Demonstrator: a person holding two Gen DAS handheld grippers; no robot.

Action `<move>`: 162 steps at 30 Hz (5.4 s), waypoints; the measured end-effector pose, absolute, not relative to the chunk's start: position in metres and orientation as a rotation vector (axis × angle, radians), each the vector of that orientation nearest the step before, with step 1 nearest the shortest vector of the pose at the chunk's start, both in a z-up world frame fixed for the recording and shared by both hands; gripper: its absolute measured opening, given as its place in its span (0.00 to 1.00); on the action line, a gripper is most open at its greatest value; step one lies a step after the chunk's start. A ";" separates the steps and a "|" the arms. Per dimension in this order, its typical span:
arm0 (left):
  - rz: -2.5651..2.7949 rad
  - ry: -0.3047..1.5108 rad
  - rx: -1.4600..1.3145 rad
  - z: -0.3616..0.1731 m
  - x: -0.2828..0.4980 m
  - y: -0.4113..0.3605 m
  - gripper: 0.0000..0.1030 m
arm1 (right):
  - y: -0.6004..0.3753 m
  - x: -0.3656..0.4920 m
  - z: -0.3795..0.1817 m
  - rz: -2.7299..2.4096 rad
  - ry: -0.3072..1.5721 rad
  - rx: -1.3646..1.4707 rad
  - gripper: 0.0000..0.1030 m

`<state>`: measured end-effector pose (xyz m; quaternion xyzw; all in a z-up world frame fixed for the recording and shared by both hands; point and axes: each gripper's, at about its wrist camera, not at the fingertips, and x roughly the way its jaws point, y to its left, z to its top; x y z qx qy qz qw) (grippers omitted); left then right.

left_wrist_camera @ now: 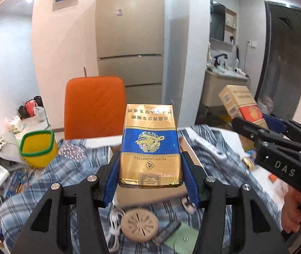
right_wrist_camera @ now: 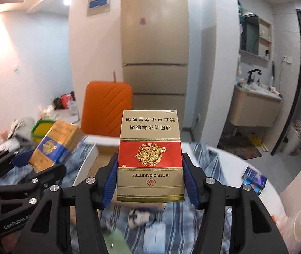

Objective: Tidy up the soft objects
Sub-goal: 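Lift both packs and lower them into the cardboard box, opening both grippers, then withdraw both grippers from the box, then grasp the black battery with the left gripper while the right gripper grasps the blue tissue packet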

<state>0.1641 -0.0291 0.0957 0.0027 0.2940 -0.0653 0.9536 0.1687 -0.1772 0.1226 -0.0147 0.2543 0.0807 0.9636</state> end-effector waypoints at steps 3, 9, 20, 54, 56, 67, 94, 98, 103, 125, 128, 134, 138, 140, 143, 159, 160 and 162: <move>-0.136 0.606 -0.035 0.100 0.181 -0.022 0.52 | -0.178 0.184 0.133 0.135 0.500 -0.009 0.56; -0.108 0.631 -0.075 0.091 0.204 -0.014 0.52 | -0.177 0.213 0.129 0.120 0.520 0.023 0.56; -0.061 0.799 -0.072 0.022 0.242 -0.010 0.52 | -0.152 0.278 0.045 0.234 0.773 0.028 0.56; -0.063 0.758 -0.053 0.022 0.233 -0.008 0.81 | -0.137 0.280 0.003 0.206 0.823 -0.066 0.73; -0.072 0.718 -0.072 0.032 0.225 -0.007 0.81 | -0.139 0.273 0.012 0.206 0.799 -0.068 0.73; -0.102 0.451 -0.087 0.093 0.153 -0.001 1.00 | -0.158 0.205 0.082 0.185 0.560 -0.060 0.84; -0.131 0.439 -0.024 0.003 0.088 -0.035 1.00 | -0.219 0.120 0.020 0.062 0.536 -0.001 0.87; -0.143 0.461 0.017 -0.010 0.088 -0.042 1.00 | -0.218 0.115 0.003 0.089 0.548 -0.027 0.87; -0.155 0.489 -0.025 -0.016 0.091 -0.036 1.00 | -0.210 0.112 -0.009 0.097 0.560 -0.063 0.87; -0.334 0.701 -0.070 -0.043 0.119 -0.033 0.77 | -0.208 0.122 -0.020 0.132 0.629 -0.054 0.87; -0.362 0.766 -0.058 -0.052 0.125 -0.039 0.72 | -0.207 0.122 -0.021 0.136 0.629 -0.057 0.87; -0.370 0.894 -0.058 -0.069 0.138 -0.043 0.63 | -0.207 0.123 -0.022 0.138 0.640 -0.057 0.87; -0.370 0.927 -0.037 -0.074 0.138 -0.047 0.45 | -0.207 0.123 -0.023 0.144 0.642 -0.057 0.87; -0.369 0.945 -0.035 -0.077 0.140 -0.047 0.34 | -0.206 0.124 -0.024 0.144 0.647 -0.059 0.87; -0.389 0.939 -0.054 -0.076 0.139 -0.044 0.26 | -0.206 0.125 -0.025 0.146 0.656 -0.060 0.87; -0.320 0.546 -0.043 -0.027 0.093 -0.030 0.16 | -0.193 0.132 -0.034 0.230 0.733 -0.096 0.87; -0.313 0.540 -0.043 -0.026 0.093 -0.029 0.16 | -0.192 0.133 -0.035 0.231 0.737 -0.104 0.87; -0.306 0.542 -0.049 -0.025 0.094 -0.027 0.16 | -0.190 0.134 -0.037 0.238 0.750 -0.112 0.87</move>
